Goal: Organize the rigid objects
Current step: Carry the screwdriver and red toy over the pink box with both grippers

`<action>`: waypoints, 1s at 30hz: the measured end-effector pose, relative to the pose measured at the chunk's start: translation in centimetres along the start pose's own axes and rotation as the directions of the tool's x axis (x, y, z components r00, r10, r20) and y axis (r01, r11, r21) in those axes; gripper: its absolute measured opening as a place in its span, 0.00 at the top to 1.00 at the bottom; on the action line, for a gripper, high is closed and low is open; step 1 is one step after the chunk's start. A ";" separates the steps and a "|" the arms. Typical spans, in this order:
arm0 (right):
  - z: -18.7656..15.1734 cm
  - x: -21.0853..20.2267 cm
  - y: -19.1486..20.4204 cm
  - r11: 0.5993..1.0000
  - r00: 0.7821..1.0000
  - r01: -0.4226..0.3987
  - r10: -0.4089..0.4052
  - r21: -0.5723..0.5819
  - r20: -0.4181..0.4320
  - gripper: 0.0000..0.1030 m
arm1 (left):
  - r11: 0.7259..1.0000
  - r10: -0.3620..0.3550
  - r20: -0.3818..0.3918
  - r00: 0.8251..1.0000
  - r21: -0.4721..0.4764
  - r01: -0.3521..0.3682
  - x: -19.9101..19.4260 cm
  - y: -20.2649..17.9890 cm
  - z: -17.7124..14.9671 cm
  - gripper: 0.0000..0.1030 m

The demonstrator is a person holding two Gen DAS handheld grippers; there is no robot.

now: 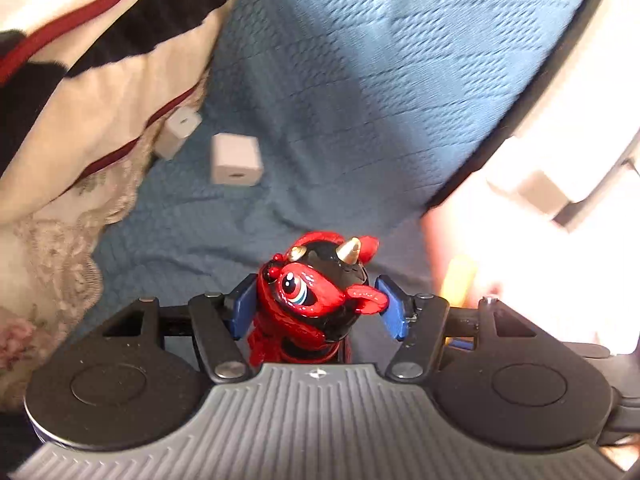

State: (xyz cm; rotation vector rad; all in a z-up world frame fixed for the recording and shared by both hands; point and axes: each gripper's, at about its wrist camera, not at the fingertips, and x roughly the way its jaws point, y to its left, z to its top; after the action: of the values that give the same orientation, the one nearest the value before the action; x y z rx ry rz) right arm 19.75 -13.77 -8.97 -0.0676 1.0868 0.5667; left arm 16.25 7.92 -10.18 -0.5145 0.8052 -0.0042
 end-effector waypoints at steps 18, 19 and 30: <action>5.2 -9.4 -1.9 0.996 0.982 0.070 -0.058 -0.062 0.181 0.81 | 0.989 -0.077 0.100 0.992 0.134 0.063 -3.1 -8.8 3.8 0.34; 5.4 -10.1 -2.2 0.995 0.979 0.077 -0.063 -0.065 0.195 0.81 | 0.988 -0.083 0.105 0.991 0.140 0.068 -3.2 -9.5 4.0 0.34; 6.2 -16.1 -6.6 0.976 0.936 0.216 -0.196 -0.038 0.293 0.81 | 0.971 -0.163 0.112 0.980 0.194 0.140 -3.0 -15.9 4.8 0.35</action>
State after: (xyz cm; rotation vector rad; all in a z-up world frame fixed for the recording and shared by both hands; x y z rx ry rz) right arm 22.50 -23.93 6.27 -0.1535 0.7641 0.4091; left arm 20.47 -3.35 1.68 -0.3949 0.6317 -0.1848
